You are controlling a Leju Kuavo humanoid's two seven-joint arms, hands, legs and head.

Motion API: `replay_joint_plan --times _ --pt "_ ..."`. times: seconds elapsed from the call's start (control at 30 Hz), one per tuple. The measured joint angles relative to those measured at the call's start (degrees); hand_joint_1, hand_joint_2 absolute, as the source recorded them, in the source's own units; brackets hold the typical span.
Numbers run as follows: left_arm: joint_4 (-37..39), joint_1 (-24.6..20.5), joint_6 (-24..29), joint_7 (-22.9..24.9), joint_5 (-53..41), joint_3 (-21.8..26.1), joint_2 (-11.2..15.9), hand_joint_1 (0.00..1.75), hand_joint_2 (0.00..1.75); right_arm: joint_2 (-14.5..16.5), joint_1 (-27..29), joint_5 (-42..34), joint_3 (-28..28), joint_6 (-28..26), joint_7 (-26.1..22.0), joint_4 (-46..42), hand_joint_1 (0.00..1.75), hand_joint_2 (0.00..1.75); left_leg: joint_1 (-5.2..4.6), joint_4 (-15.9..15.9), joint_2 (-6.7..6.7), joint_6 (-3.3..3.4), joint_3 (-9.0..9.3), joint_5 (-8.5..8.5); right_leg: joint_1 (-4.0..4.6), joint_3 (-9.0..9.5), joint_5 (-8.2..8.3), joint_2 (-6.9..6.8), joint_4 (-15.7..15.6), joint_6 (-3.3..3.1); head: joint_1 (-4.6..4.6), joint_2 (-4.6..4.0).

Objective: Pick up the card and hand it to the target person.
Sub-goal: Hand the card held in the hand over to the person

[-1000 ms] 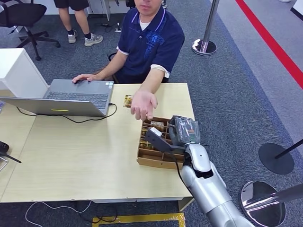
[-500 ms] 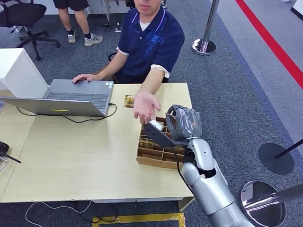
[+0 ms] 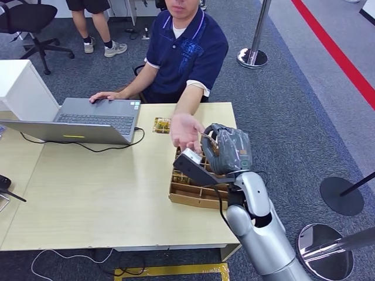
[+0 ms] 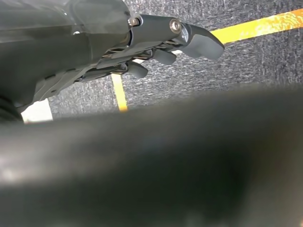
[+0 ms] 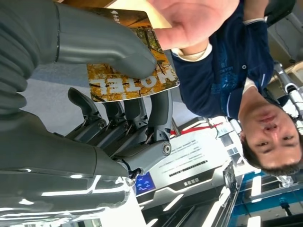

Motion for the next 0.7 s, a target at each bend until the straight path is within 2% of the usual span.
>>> replay_joint_plan --times 0.4,0.7 --pt "0.0 0.0 0.0 0.0 0.0 0.0 -0.3 0.00 0.00 0.8 -1.2 -2.2 3.4 1.1 -1.1 1.3 1.51 1.75 0.00 0.0 0.00 0.00 -0.06 0.00 0.00 -0.04 0.00 -0.01 0.0 0.00 -0.01 0.00" --pt "0.0 0.0 0.0 0.7 0.0 0.0 -0.4 0.00 0.00 1.8 -2.4 -2.9 3.8 1.6 -1.0 3.8 1.53 1.75 0.00 0.0 0.00 0.00 -0.09 0.00 0.00 -0.05 0.00 -0.03 0.0 0.00 0.00 0.00"
